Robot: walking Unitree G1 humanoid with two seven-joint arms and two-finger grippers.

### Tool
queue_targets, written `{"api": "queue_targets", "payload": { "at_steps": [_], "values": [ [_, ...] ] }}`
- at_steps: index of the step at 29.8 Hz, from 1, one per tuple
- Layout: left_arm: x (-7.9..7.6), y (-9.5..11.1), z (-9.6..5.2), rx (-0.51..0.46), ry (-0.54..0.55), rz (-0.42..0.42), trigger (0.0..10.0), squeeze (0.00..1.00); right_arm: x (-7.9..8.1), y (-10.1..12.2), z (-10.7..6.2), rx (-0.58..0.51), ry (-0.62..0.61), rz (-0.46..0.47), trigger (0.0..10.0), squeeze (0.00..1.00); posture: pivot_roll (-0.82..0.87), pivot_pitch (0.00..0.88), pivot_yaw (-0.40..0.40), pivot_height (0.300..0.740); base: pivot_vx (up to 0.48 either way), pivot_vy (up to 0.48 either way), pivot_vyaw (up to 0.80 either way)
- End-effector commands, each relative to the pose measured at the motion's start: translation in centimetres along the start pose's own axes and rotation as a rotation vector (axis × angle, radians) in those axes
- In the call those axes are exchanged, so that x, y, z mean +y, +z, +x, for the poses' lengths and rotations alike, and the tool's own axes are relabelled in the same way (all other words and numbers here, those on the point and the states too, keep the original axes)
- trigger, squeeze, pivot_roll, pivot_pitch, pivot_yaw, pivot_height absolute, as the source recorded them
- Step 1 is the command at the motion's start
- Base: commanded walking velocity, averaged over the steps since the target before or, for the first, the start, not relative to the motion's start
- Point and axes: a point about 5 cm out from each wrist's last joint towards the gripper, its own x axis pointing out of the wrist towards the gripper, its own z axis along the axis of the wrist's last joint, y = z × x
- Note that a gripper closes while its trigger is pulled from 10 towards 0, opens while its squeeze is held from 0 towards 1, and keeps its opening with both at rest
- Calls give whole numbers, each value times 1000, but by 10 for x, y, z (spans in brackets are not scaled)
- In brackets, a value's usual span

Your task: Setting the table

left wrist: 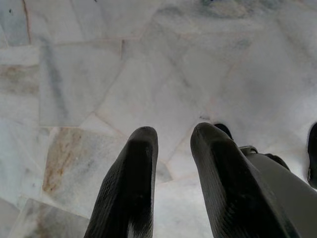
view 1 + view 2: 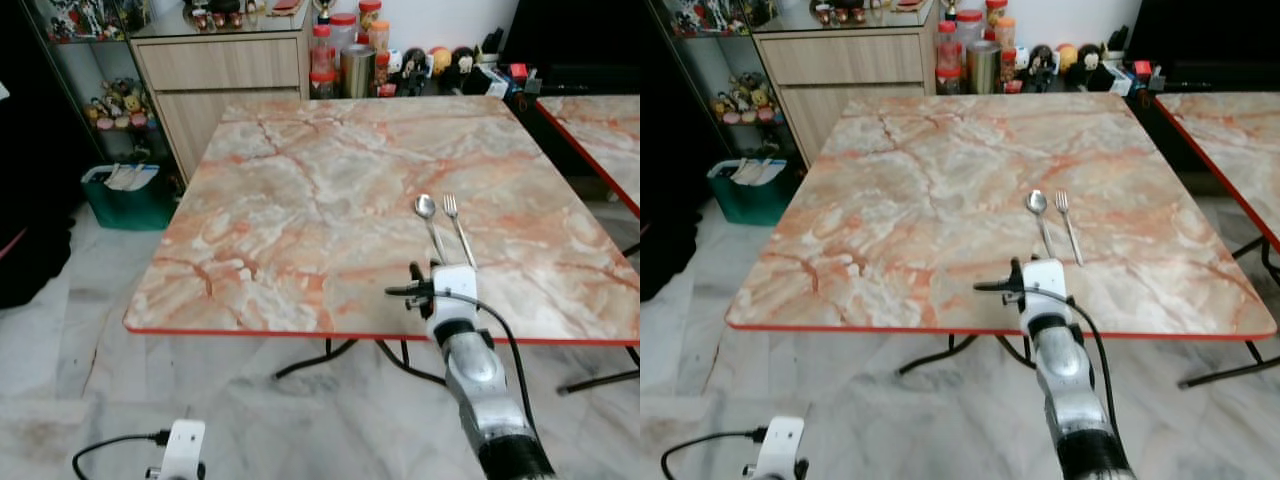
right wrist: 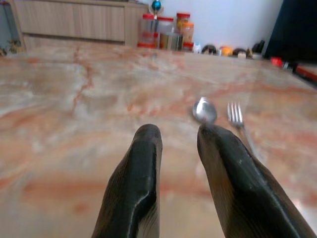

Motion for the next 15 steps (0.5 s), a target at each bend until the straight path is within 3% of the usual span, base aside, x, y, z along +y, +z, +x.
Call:
{"api": "queue_targets", "payload": {
  "at_steps": [1,4,9,15],
  "values": [
    [2,3,1,-3,10,-7,10000,0,6,4,8,18,8,-27,10000,0,-85,0,60,740,0,0,0],
    [2,5,1,-6,12,-7,10000,0,14,10,14,7,27,-21,10000,0,-76,0,54,740,0,0,0],
    [6,3,1,4,26,-21,10000,0,17,3,15,54,-18,52,10000,0,-53,0,42,740,0,0,-730],
    [6,-7,-1,30,20,-11,10000,0,31,1,12,47,-9,86,10000,0,-64,0,53,740,0,0,0]
  ]
}}
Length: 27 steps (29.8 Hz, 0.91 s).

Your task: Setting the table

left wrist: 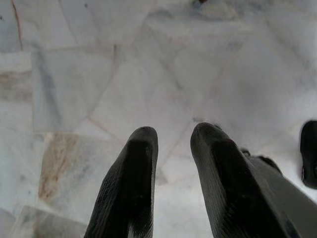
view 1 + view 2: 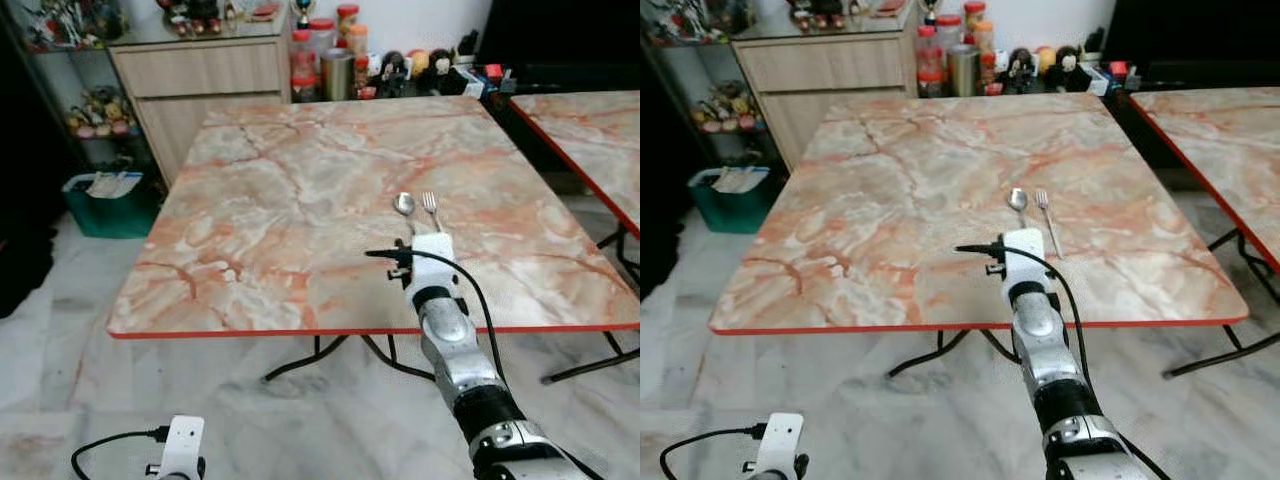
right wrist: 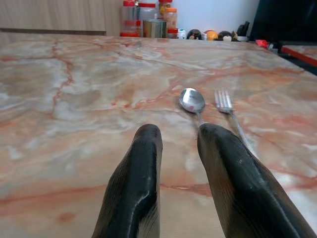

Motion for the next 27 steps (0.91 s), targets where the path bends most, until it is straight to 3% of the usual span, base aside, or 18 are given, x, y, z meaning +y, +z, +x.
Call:
{"api": "queue_targets", "payload": {
  "at_steps": [1,7,11,13,27],
  "values": [
    [4,-5,-1,23,7,9,10000,0,6,2,1,-12,4,16,10000,0,-68,0,58,740,0,0,0],
    [4,-3,0,17,0,17,10000,0,5,9,5,-30,-2,16,10000,0,-69,0,59,740,0,0,0],
    [3,1,0,6,-3,19,10000,0,-2,13,9,-29,-24,38,10000,0,-65,0,58,740,0,0,-719],
    [3,1,0,6,-3,23,10000,0,-5,18,11,-59,-18,31,10000,0,-63,0,58,740,266,0,-800],
    [2,-1,0,14,1,20,10000,0,-6,19,13,-64,-20,29,10000,0,-54,0,44,740,327,0,0]
  ]
}}
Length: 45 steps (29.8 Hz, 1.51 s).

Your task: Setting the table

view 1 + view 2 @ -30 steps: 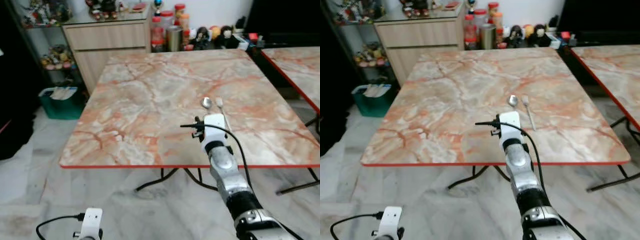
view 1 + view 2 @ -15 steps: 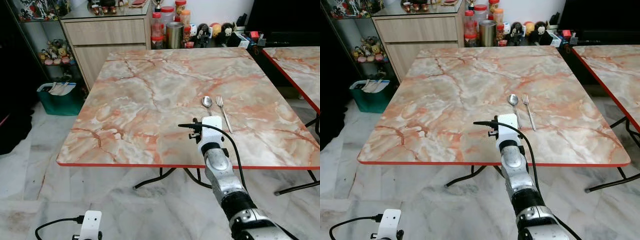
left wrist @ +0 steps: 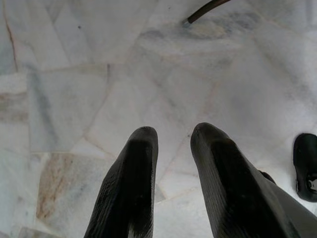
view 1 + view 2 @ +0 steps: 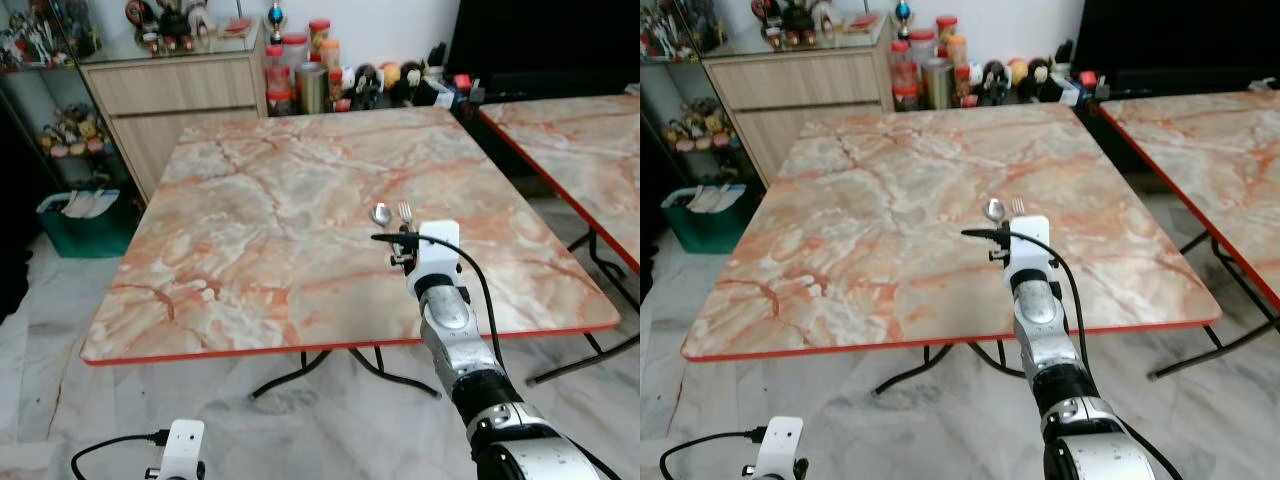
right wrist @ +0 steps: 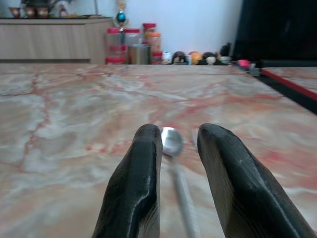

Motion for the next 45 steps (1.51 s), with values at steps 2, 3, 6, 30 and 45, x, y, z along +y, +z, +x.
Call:
{"api": "queue_targets", "payload": {
  "at_steps": [2,3,6,30,45],
  "values": [
    [2,-2,0,17,10,12,10000,0,3,4,2,-12,3,10,10000,0,-52,0,41,740,351,0,0],
    [2,-2,0,17,11,12,10000,0,3,4,2,-12,3,10,10000,0,-52,0,41,740,352,0,0],
    [3,-1,0,16,15,9,10000,0,3,3,2,-13,4,12,10000,0,-49,0,41,740,349,0,0],
    [4,-4,-1,21,20,4,10000,0,-6,-3,0,5,-15,1,10000,0,-51,0,44,740,288,0,0],
    [4,-8,-1,33,20,3,10000,0,-37,-16,-7,61,-93,4,10000,1000,-52,0,41,740,0,0,0]
  ]
}}
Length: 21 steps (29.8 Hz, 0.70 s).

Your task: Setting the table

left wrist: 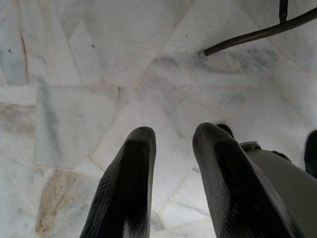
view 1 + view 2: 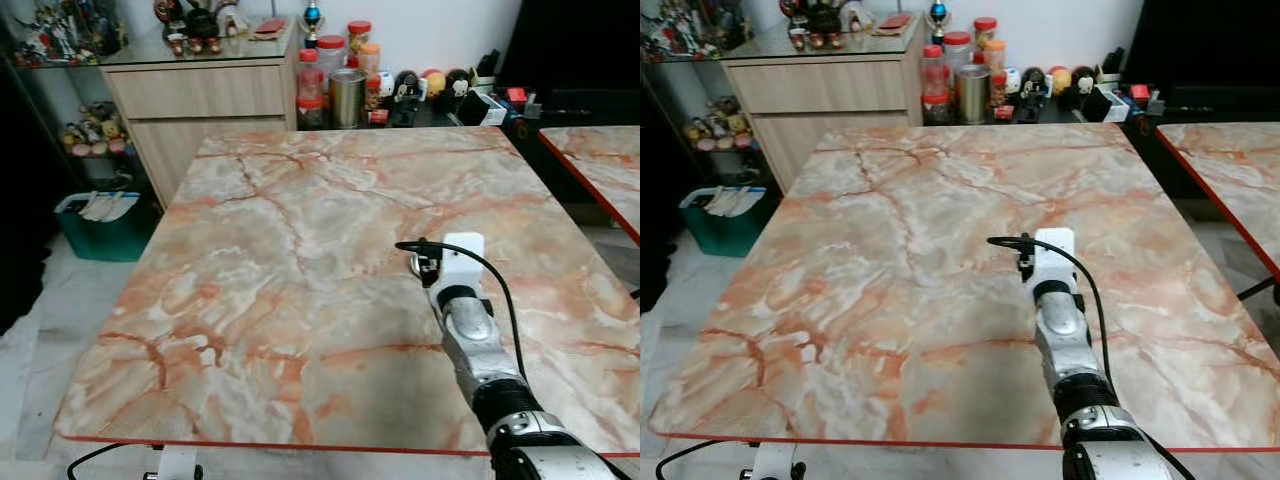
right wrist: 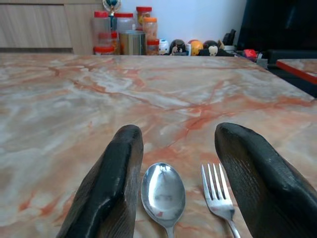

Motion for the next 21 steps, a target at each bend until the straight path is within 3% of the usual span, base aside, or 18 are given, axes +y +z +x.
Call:
{"api": "queue_targets", "payload": {
  "at_steps": [1,2,4,5,14,21],
  "values": [
    [3,-3,0,18,3,8,10000,0,-1,4,1,-11,-6,6,10000,1000,-52,0,41,740,0,0,0],
    [3,-3,0,20,1,10,10000,0,-12,2,2,11,-27,10,10000,1000,-56,0,45,740,0,0,0],
    [2,-4,0,23,0,12,10000,0,-21,1,3,26,-43,13,10000,1000,-56,0,45,740,0,0,0],
    [3,-4,0,25,0,17,10000,0,-30,-1,4,56,-49,19,10000,0,-58,0,49,740,0,0,0],
    [4,-5,-1,27,-3,31,10000,0,-33,-4,7,124,-17,32,10000,0,-50,0,58,740,0,0,0],
    [5,-5,-1,29,0,33,10000,0,-18,-3,9,137,101,20,10000,0,-49,0,58,740,0,0,0]
  ]
}}
